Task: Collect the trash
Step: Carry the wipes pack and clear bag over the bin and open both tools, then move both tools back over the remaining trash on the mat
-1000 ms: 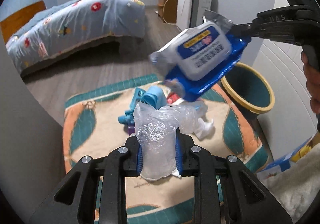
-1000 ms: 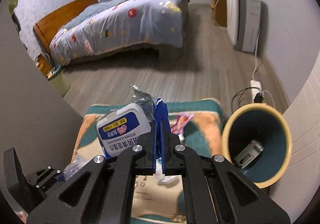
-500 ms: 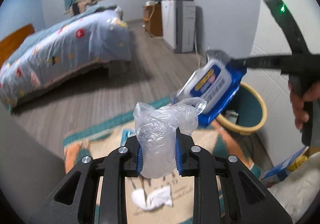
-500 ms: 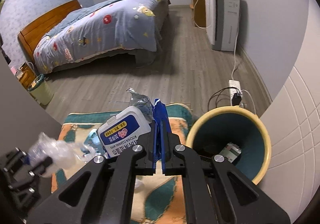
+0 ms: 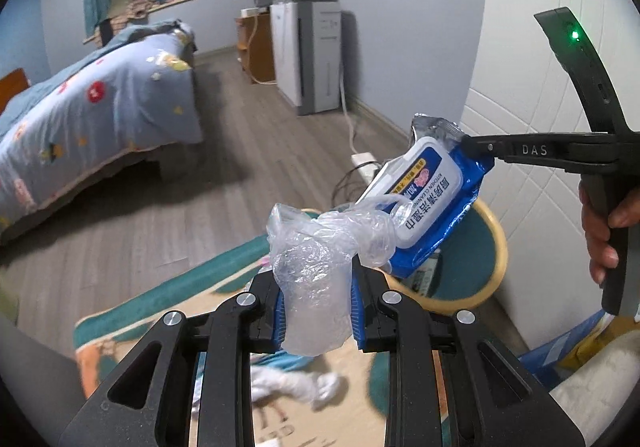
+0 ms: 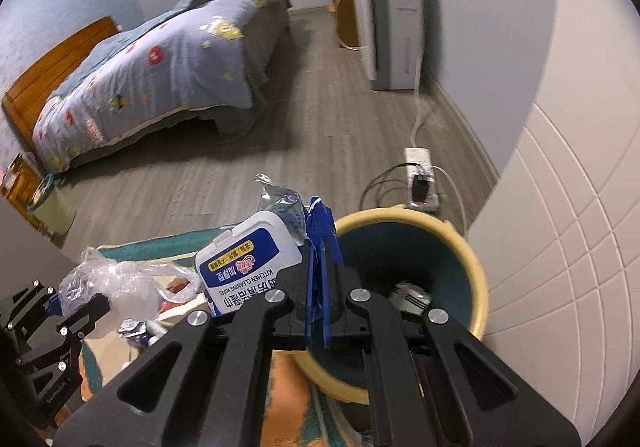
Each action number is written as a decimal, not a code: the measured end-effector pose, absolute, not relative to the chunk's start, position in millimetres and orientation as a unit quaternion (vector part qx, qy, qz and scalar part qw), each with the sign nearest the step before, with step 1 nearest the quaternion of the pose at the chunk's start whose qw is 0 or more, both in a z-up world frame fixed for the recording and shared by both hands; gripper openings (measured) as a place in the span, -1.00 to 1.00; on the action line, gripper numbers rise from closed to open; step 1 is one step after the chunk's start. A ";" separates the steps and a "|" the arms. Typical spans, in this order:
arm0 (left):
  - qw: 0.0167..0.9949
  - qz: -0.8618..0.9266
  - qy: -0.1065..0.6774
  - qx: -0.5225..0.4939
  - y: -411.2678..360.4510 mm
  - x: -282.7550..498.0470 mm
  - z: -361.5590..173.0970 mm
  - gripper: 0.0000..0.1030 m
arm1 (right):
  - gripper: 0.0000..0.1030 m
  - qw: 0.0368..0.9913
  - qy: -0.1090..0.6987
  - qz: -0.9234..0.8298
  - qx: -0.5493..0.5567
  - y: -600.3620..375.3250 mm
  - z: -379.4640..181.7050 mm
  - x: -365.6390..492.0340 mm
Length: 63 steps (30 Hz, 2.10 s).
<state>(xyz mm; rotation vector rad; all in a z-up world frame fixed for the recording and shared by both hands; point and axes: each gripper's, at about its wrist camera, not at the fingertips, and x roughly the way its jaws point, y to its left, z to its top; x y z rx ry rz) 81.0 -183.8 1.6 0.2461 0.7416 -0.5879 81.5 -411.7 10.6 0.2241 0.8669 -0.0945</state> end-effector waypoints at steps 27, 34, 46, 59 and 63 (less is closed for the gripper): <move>0.838 -0.325 0.390 0.197 -315.8 68.0 -81.6 -0.20 | -0.87 0.842 0.484 -0.232 0.057 -507.6 -65.4 65.4; 0.848 -0.327 0.367 0.201 -311.7 60.2 -72.8 0.58 | -0.30 0.849 0.475 -0.217 0.074 -504.0 -60.2 67.7; 0.871 -0.280 0.366 0.170 -261.4 77.4 -50.9 0.85 | 0.88 0.864 0.464 -0.175 0.083 -474.5 -49.1 78.7; 0.898 -0.218 0.367 0.103 -166.5 93.3 -23.2 0.88 | 0.89 0.872 0.472 -0.117 0.056 -401.4 -47.7 96.8; 0.906 -0.188 0.366 0.096 -135.7 97.0 -17.7 0.88 | 0.89 0.874 0.476 -0.092 0.048 -371.0 -49.8 103.1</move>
